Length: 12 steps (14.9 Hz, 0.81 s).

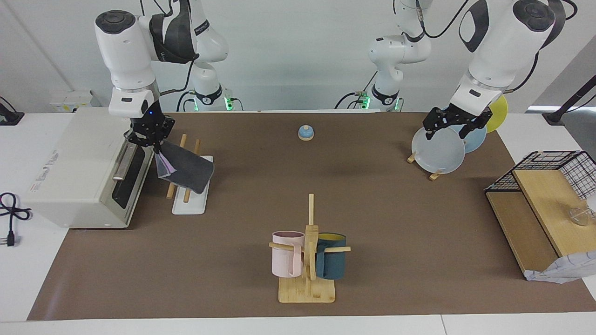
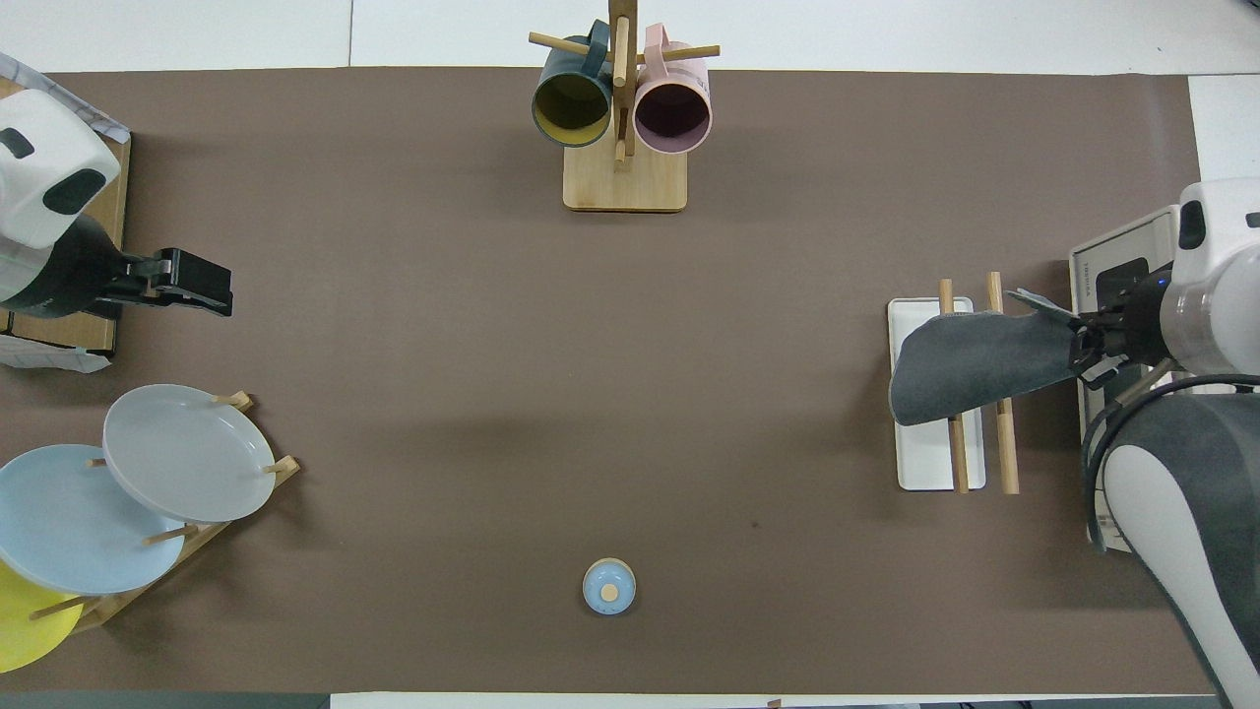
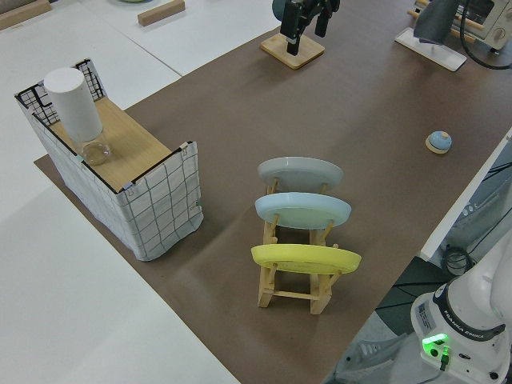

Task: Fold towel and hang on rack
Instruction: 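Drape the towel over the wooden rails with the right gripper, then open the right gripper and release the towel on the rails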

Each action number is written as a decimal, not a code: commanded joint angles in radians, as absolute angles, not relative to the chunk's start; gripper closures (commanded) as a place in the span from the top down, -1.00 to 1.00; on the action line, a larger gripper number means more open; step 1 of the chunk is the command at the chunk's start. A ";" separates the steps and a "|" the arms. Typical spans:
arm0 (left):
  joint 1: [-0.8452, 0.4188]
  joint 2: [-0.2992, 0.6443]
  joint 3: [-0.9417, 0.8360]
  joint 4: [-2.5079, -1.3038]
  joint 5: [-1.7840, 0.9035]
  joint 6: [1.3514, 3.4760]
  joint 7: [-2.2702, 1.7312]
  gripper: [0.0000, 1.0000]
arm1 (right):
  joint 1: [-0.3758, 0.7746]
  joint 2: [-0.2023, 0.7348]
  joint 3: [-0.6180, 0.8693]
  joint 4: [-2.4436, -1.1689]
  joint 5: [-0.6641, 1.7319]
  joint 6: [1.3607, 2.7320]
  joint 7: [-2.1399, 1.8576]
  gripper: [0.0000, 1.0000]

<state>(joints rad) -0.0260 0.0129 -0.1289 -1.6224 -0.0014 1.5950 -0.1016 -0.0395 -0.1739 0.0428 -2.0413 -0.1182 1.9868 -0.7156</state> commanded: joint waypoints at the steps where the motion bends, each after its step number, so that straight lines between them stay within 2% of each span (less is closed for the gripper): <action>1: -0.046 0.023 -0.104 -1.611 -0.008 1.589 -0.098 1.00 | -0.089 -0.215 0.051 -2.092 -0.109 1.993 -0.761 -1.00; 3: -0.046 0.020 -0.104 -1.614 -0.006 1.588 -0.089 1.00 | -0.092 -0.227 0.051 -2.117 -0.109 1.985 -0.746 -1.00; 4: -0.046 0.020 -0.104 -1.617 -0.006 1.589 -0.098 1.00 | -0.089 -0.232 0.051 -2.120 -0.109 1.985 -0.741 -0.54; 5: -0.048 0.011 -0.106 -1.620 -0.006 1.589 -0.101 1.00 | -0.087 -0.232 0.051 -2.120 -0.109 1.985 -0.735 0.11; 6: -0.049 -0.001 -0.107 -1.635 -0.006 1.588 -0.103 1.00 | -0.090 -0.232 0.051 -2.120 -0.109 1.985 -0.738 0.99; 12: -0.043 -0.021 -0.107 -1.654 -0.008 1.586 -0.100 1.00 | -0.094 -0.229 0.049 -2.114 -0.109 1.985 -0.741 1.00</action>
